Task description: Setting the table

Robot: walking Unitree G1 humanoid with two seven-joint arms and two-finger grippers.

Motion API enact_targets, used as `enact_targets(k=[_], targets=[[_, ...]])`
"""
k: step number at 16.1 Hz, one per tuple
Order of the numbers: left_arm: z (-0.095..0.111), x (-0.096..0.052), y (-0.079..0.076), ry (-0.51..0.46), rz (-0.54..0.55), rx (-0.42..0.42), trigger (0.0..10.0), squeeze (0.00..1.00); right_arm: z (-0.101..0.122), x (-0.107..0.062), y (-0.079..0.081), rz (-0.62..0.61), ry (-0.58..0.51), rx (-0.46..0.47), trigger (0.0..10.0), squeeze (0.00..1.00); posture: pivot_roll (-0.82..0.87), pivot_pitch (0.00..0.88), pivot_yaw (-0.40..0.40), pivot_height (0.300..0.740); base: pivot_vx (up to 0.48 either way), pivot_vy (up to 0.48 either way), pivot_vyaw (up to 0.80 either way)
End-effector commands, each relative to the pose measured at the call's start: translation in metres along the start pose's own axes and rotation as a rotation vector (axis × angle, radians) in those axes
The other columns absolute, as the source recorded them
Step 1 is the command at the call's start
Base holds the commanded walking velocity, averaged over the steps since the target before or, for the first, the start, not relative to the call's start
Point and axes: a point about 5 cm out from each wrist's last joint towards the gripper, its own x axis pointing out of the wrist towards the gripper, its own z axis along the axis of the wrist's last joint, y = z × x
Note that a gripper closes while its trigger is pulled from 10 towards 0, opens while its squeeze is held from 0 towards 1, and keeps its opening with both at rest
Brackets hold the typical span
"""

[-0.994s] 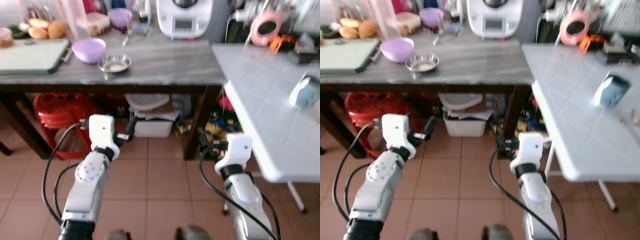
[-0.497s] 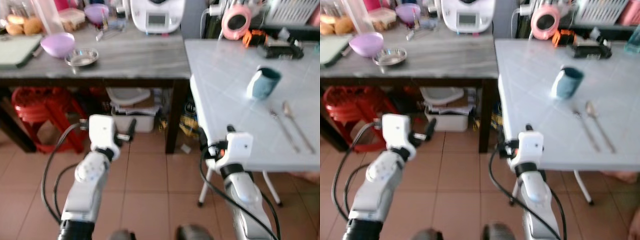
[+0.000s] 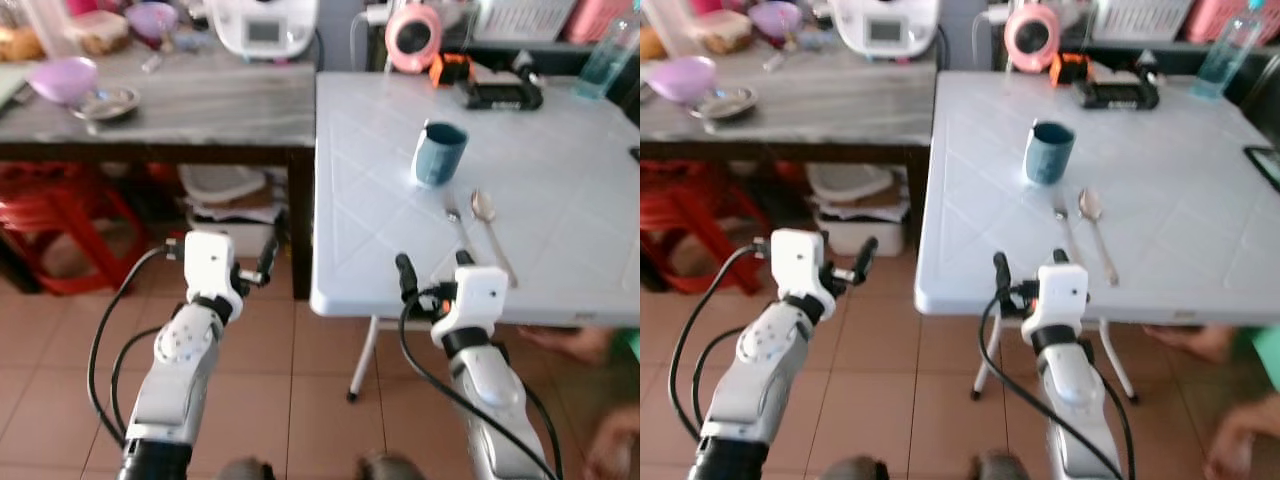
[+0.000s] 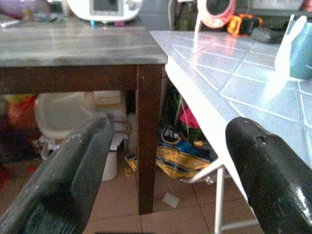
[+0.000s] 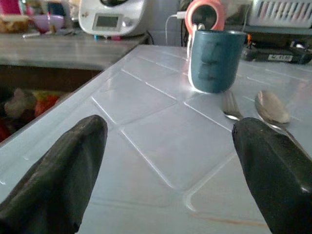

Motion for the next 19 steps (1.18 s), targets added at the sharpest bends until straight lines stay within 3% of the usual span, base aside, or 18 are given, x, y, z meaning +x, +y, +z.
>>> enact_targets(k=[1,9,19], targets=[[0.0037,0.0013,-0.0011,-0.019,-0.003,0.003,10.0,0.00,0.0009,-0.0004,-0.0008,0.000,-0.002,-0.002,10.0,0.00,-0.04,0.000,0.033,0.719,0.000,0.000,0.00],[0.0076,0.0002,-0.0039,-0.057,-0.049,0.000,10.0,0.00,0.0010,-0.0002,-0.0013,-0.008,-0.002,0.007,10.0,0.00,-0.04,0.000,0.031,0.719,0.000,0.000,0.06],[0.0073,-0.0004,-0.0036,-0.054,-0.043,-0.006,10.0,0.00,0.0005,0.0003,-0.0019,-0.007,0.002,0.001,10.0,0.00,-0.04,0.000,0.030,0.719,0.000,-0.391,0.00]])
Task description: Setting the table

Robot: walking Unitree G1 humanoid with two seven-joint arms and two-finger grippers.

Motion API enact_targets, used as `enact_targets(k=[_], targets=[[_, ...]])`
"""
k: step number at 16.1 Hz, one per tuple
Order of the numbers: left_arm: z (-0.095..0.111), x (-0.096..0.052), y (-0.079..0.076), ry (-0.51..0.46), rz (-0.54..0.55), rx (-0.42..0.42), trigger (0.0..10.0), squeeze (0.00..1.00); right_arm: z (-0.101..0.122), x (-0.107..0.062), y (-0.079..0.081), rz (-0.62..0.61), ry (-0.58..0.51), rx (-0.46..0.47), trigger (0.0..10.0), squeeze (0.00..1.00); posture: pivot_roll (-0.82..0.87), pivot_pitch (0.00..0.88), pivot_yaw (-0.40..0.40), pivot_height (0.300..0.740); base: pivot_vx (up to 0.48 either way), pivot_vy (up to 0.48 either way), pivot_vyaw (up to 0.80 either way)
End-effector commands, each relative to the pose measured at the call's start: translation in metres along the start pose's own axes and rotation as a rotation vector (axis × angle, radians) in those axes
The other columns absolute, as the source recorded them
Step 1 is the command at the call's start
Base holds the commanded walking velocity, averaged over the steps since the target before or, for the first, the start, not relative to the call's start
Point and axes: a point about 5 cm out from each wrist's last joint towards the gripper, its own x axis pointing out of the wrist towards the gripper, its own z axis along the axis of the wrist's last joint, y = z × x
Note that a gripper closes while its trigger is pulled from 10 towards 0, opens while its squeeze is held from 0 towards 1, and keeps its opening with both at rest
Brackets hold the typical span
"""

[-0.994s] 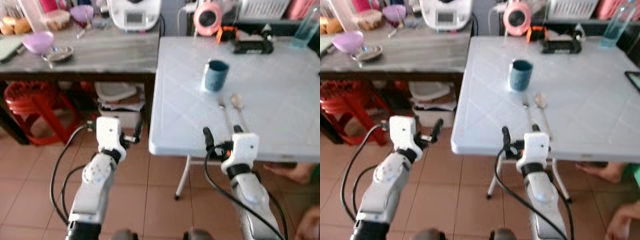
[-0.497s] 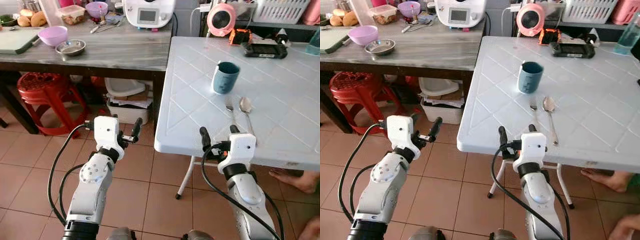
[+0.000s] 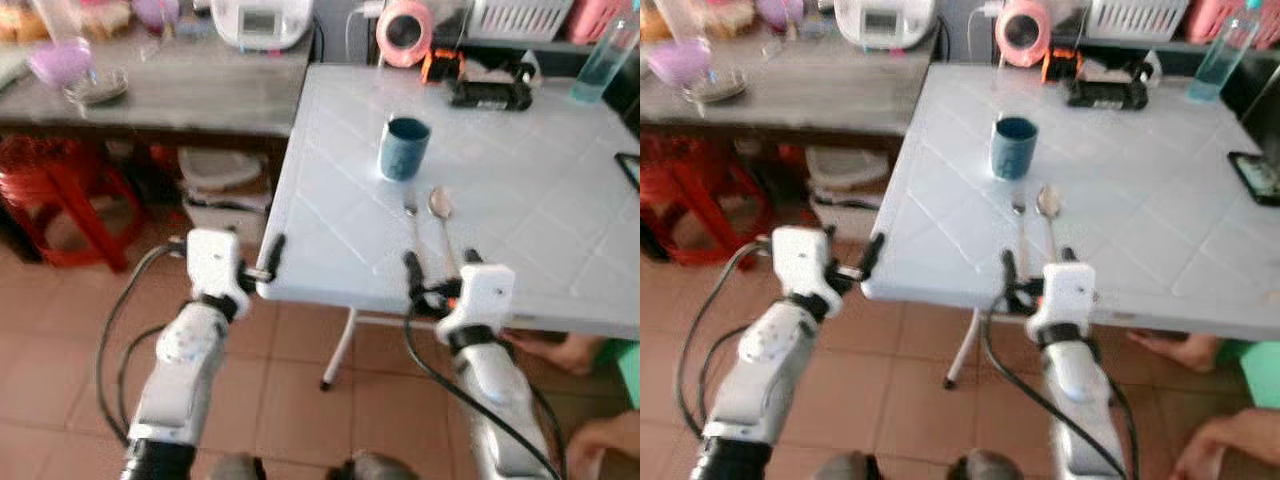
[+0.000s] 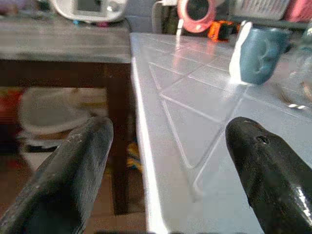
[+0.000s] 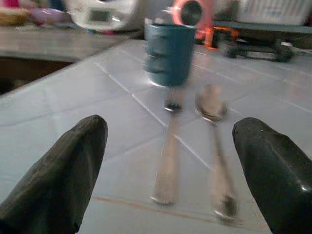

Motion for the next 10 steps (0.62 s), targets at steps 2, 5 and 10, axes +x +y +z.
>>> enact_targets(k=[2,5,10], targets=[[0.0060,0.0020,-0.0022,-0.033,0.008,0.011,10.0,0.00,-0.0003,-0.0010,-0.0058,-0.014,0.007,-0.009,10.0,0.00,-0.05,0.000,0.028,0.719,0.000,0.000,0.00],[0.0072,0.0023,-0.0025,-0.041,-0.013,0.008,10.0,0.00,-0.0003,-0.0007,-0.0065,-0.018,0.010,-0.006,10.0,0.00,-0.05,0.000,0.029,0.719,0.000,0.000,-0.19],[0.0089,0.0013,-0.0032,-0.056,-0.034,0.000,10.0,0.00,-0.0008,-0.0002,-0.0060,-0.014,0.013,-0.009,10.0,0.00,-0.04,0.000,0.030,0.719,0.235,0.000,-0.37]])
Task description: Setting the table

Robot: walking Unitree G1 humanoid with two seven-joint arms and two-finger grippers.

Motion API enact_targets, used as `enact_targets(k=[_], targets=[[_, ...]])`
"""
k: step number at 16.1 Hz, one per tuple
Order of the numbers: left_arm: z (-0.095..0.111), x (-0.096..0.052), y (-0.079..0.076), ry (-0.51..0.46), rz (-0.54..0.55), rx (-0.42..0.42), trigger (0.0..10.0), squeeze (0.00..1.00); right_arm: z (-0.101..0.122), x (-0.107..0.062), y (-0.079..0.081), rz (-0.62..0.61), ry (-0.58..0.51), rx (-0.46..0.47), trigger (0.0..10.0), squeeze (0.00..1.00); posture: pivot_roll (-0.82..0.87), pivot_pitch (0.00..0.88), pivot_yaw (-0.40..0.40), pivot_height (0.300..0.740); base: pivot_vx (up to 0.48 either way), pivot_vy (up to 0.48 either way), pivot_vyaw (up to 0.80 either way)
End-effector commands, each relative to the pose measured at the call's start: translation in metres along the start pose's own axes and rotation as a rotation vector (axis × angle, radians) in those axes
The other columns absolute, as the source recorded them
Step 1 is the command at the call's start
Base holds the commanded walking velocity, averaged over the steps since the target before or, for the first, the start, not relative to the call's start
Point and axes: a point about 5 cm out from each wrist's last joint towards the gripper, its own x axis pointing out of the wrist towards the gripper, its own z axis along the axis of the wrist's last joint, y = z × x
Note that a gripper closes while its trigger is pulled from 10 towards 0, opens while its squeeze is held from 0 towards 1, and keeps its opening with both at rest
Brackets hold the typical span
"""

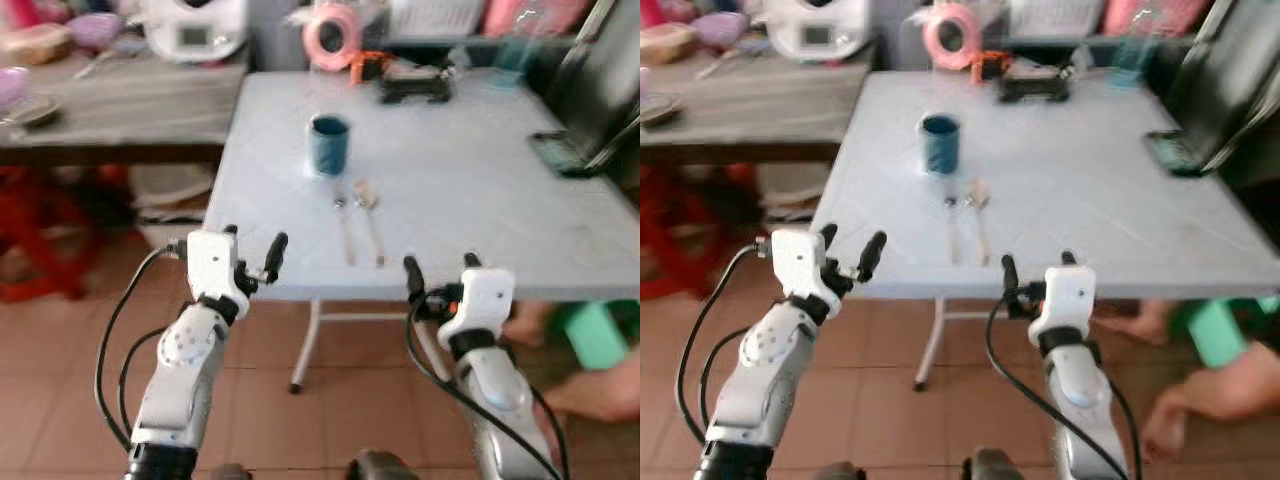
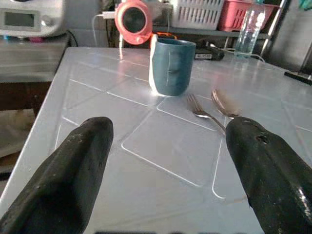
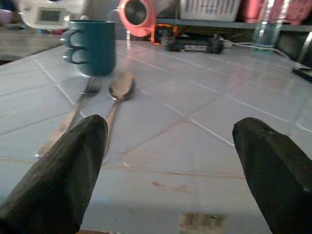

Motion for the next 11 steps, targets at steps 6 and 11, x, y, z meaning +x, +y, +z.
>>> enact_targets(k=[6,11], targets=[[0.004,0.001,0.001,-0.017,-0.007,0.010,10.0,0.00,0.006,0.002,0.001,0.012,-0.023,-0.005,10.0,0.00,-0.05,0.000,0.029,0.719,0.312,0.000,0.00],[0.011,-0.003,0.017,-0.062,0.121,0.038,10.0,0.00,0.013,0.006,0.005,0.038,-0.056,-0.014,10.0,0.00,-0.03,0.000,0.020,0.719,0.059,0.000,0.00]])
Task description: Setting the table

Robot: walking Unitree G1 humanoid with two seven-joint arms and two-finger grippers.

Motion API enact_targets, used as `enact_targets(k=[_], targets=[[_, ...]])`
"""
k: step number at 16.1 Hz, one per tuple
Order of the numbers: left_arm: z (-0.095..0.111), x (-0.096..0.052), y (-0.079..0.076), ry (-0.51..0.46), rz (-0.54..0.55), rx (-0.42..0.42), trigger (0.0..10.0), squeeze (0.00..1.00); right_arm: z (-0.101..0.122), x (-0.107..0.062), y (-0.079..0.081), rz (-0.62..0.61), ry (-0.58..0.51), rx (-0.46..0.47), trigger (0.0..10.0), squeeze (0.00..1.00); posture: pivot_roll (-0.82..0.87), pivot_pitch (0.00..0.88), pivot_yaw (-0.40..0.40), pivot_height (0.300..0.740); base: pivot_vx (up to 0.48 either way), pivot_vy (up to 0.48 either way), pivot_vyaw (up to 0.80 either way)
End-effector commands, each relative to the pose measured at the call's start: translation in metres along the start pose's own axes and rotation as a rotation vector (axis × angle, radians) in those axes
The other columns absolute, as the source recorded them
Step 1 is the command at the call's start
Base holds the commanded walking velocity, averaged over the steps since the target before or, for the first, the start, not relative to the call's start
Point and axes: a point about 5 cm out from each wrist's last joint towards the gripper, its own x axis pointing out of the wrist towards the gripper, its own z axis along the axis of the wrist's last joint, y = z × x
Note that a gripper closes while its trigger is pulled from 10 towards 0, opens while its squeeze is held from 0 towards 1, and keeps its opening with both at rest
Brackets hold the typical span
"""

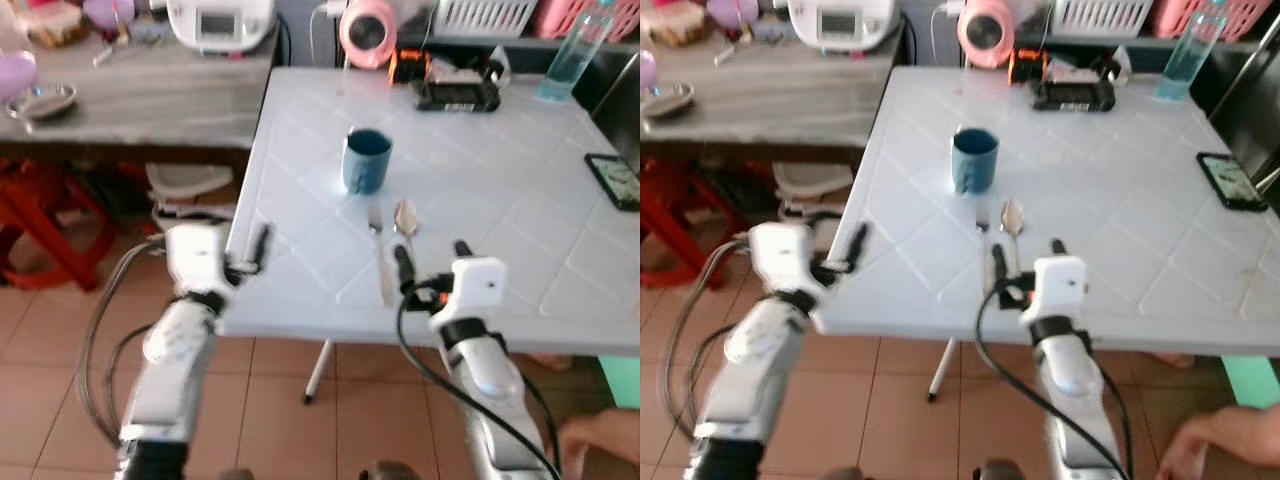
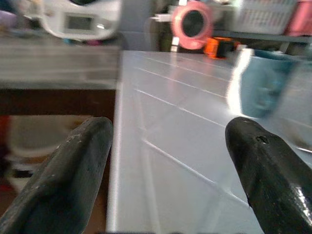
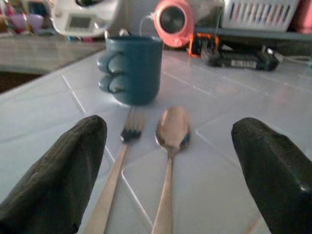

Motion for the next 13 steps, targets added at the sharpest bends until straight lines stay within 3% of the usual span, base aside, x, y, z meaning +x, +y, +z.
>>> enact_targets(k=[1,4,8,13], targets=[[0.006,-0.001,0.001,-0.030,0.020,0.012,10.0,0.00,0.001,-0.001,-0.004,-0.010,-0.005,-0.010,10.0,0.00,-0.02,0.000,0.017,0.719,0.000,0.000,0.48],[0.008,-0.011,0.009,-0.026,0.034,0.029,10.0,0.00,0.001,0.004,-0.002,-0.002,-0.007,-0.006,10.0,0.00,0.02,0.000,0.009,0.719,0.000,0.000,0.72],[0.011,-0.020,0.016,-0.021,0.052,0.055,10.0,0.00,0.002,0.010,-0.005,-0.044,-0.015,0.019,10.0,0.00,0.06,0.000,0.020,0.719,0.000,0.000,0.00],[0.011,-0.020,0.014,-0.010,0.050,0.050,10.0,0.00,0.000,0.012,-0.023,-0.221,0.021,0.068,10.0,0.00,0.03,0.025,0.030,0.719,0.000,0.000,0.00]])
